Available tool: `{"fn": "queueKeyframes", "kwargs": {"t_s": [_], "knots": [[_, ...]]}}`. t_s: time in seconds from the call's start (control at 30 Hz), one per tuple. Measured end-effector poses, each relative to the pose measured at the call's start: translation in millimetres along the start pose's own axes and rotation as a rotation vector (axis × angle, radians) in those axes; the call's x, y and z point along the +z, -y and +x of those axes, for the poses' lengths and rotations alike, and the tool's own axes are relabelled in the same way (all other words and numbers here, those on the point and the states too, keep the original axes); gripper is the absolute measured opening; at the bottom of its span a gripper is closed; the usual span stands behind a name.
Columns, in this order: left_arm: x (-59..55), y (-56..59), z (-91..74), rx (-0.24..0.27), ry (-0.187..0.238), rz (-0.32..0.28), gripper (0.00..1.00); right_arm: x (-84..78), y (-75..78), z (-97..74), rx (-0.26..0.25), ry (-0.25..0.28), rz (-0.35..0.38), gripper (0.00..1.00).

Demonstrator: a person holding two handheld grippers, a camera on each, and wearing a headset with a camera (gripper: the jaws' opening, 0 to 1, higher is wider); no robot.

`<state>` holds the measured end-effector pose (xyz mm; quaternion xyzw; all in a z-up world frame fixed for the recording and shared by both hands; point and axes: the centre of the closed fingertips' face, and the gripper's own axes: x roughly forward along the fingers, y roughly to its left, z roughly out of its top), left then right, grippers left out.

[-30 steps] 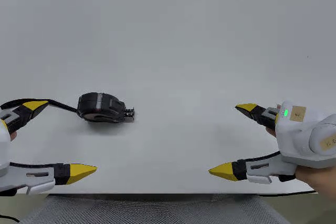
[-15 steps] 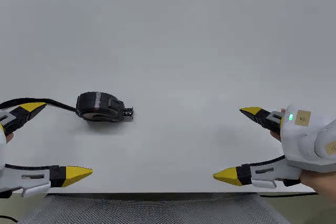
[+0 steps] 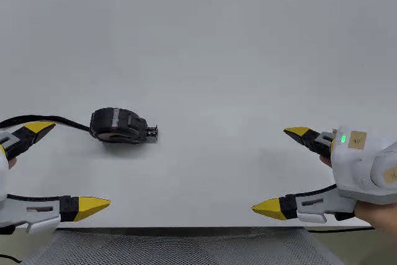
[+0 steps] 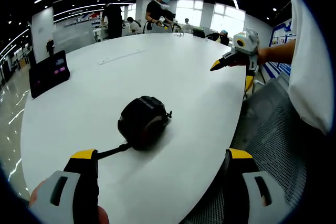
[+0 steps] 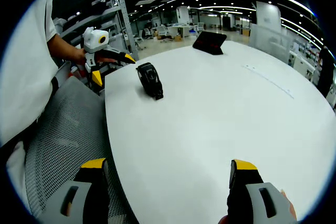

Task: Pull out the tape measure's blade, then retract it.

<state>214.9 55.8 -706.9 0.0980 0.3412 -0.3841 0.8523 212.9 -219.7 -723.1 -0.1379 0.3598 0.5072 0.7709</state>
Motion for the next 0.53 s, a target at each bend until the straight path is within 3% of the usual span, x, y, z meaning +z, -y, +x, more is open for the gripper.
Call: {"fn": "queueKeyframes", "kwargs": {"t_s": [0.53], "knots": [[-1.1,-0.9,0.0,-0.003,0.0,-0.017,0.99,-0.6,0.8,-0.1,0.0,-0.003,-0.003,0.95]]}}
